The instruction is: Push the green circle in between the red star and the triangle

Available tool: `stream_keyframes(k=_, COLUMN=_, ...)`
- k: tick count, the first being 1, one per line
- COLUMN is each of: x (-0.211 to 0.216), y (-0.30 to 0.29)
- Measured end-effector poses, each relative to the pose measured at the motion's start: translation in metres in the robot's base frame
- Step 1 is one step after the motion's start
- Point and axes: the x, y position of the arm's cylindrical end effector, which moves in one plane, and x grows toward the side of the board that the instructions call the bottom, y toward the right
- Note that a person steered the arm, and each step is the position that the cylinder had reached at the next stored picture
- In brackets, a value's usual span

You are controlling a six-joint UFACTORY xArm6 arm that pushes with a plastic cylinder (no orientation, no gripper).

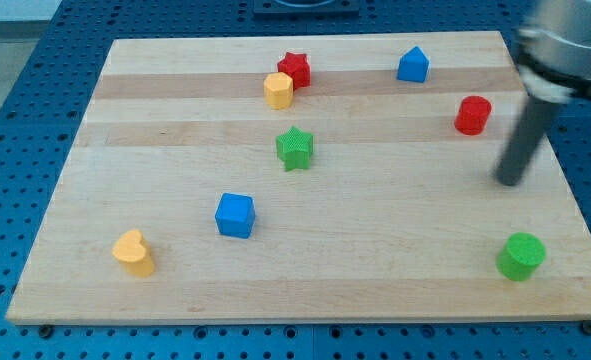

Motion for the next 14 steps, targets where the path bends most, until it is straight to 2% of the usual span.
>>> stream_keyframes(k=1, x=0.075, y=0.059)
stream_keyframes(k=2, x=0.118, y=0.046)
stream_keyframes(k=3, x=0.116, y=-0.015)
stream_keyframes(k=5, x=0.065, y=-0.118)
stream_keyframes(k=6, x=0.077, y=-0.125)
stream_keyframes(k=8, x=0.008, y=-0.19)
stream_keyframes(k=9, x=0.024, y=-0.192)
stream_keyframes(k=10, x=0.022, y=-0.208)
stream_keyframes(k=14, x=-0.099, y=-0.217)
